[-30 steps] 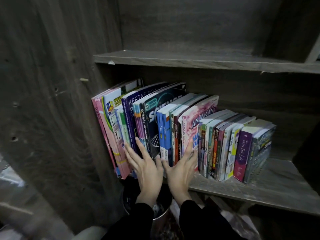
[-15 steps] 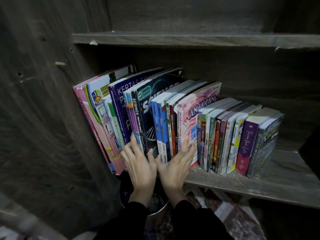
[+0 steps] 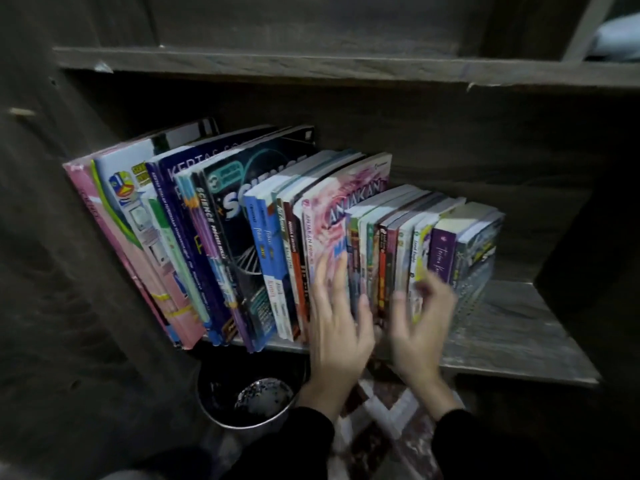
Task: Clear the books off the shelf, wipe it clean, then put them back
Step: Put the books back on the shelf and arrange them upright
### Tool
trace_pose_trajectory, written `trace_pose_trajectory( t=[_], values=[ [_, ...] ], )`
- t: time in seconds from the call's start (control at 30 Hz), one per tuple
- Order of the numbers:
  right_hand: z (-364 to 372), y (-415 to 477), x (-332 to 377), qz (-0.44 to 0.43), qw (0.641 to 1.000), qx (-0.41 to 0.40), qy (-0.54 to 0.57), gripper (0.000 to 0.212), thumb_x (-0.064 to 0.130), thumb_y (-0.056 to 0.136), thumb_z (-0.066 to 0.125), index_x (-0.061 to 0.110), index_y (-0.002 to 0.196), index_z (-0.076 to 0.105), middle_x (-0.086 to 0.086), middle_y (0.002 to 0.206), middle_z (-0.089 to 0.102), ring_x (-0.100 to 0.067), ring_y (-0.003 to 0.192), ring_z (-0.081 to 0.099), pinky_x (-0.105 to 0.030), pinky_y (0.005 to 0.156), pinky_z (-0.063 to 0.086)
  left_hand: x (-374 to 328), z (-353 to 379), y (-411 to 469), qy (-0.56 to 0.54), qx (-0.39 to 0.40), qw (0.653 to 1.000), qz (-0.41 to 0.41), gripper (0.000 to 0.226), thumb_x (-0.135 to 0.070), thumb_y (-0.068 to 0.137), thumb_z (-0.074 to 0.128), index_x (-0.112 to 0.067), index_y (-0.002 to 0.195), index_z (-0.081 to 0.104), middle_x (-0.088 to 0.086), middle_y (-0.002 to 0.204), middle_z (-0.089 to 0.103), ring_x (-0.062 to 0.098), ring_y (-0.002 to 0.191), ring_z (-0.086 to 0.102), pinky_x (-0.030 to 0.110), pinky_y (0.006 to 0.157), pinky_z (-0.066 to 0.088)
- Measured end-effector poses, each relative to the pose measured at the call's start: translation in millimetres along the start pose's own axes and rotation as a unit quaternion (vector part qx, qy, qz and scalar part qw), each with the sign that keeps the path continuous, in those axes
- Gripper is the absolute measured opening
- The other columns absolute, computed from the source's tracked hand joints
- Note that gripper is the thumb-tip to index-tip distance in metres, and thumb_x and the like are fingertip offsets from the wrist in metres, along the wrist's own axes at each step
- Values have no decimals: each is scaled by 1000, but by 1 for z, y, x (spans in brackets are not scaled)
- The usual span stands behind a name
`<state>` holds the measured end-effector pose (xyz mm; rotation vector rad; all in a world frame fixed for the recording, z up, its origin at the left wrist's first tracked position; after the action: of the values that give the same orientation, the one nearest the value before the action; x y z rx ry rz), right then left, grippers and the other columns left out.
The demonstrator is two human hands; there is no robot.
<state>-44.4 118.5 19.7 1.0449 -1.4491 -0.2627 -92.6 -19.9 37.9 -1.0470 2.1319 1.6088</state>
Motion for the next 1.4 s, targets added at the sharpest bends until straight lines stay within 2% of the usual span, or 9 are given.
trace_pose_trajectory(
  t=[0.1, 0.23, 0.53, 0.73, 0.83, 1.0, 1.13, 1.27, 1.4],
  values=[
    [-48, 46, -84, 213, 967, -108, -89, 52, 37, 94, 48, 16, 141, 39, -22, 135, 42, -36, 126, 37, -39, 103, 24, 9, 43, 4, -39, 73, 993, -85, 79, -37, 93, 46, -37, 148, -12, -22, 153, -17, -5, 141, -13, 18, 114, 1],
    [-30, 59, -197, 504, 860, -3, 75, 88, 84, 76, 39, 26, 142, 42, -8, 142, 46, -30, 132, 40, -48, 110, 27, 16, 80, 6, -64, 121, 972, -193, 100, -48, 91, 55, -35, 137, -34, -23, 147, -29, -4, 136, -19, 29, 113, 0],
    [32, 41, -206, 513, 814, 72, 262, 100, 90, 54, 54, 21, 126, 61, -5, 113, 69, -26, 104, 66, -44, 95, 49, 11, 98, 25, -11, 43, 966, -256, 116, -60, 62, 77, -6, 146, 17, 7, 139, 27, 14, 132, 15, 36, 114, 14],
    [59, 48, -186, 495, 817, 105, 276, 51, 51, 99, 32, 11, 106, 64, -2, 75, 73, -12, 62, 68, -22, 56, 54, 19, 85, 23, 37, -82, 980, -177, 101, -67, 66, 61, 3, 132, 30, 22, 120, 42, 27, 115, 35, 46, 101, 35],
    [60, 54, -180, 476, 847, 105, 212, 42, 49, 99, 36, 11, 111, 48, -10, 100, 65, -21, 83, 62, -38, 89, 50, 18, 80, 24, 87, -92, 980, -153, 108, -73, 67, 55, 4, 137, 26, 23, 121, 41, 27, 113, 33, 37, 102, 29],
    [25, 62, -173, 419, 906, 51, 24, 30, 39, 98, 46, 11, 105, 52, -17, 114, 59, -31, 109, 54, -39, 94, 40, -17, 60, 0, 150, -59, 987, -15, 99, -60, 82, 57, 0, 148, 13, 16, 141, 24, 32, 126, 33, 41, 110, 28],
    [31, 44, -191, 466, 875, 75, 102, 73, 77, 75, 50, 14, 109, 62, -12, 118, 63, -31, 107, 60, -48, 99, 45, -22, 10, -13, 195, -103, 967, 124, 83, -45, 80, 63, -14, 139, 14, 14, 136, 25, 36, 129, 26, 39, 118, 14],
    [48, 33, -175, 489, 831, 134, 228, 66, 65, 90, 42, 16, 132, 50, -8, 108, 69, -20, 85, 70, -35, 73, 57, 39, -27, -5, 226, -118, 966, -29, 112, -69, 74, 61, -19, 151, -3, 34, 148, 7, 51, 139, 5, 63, 112, 11],
    [56, 29, -162, 487, 813, 152, 281, 50, 52, 99, 31, 13, 92, 60, 4, 59, 69, -10, 50, 66, -19, 47, 51, 52, -1, 1, 210, -54, 975, -42, 123, -77, 71, 56, -17, 149, -19, 34, 151, -7, 46, 142, -10, 70, 108, 8]
  ],
)
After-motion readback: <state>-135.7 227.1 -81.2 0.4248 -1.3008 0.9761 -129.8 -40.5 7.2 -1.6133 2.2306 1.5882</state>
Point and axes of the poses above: each hand's wrist, its own y-axis towards the middle knuckle, its own z-axis out of the palm, x = y × z, the point moved 8 cm from there along y, towards the middle knuckle
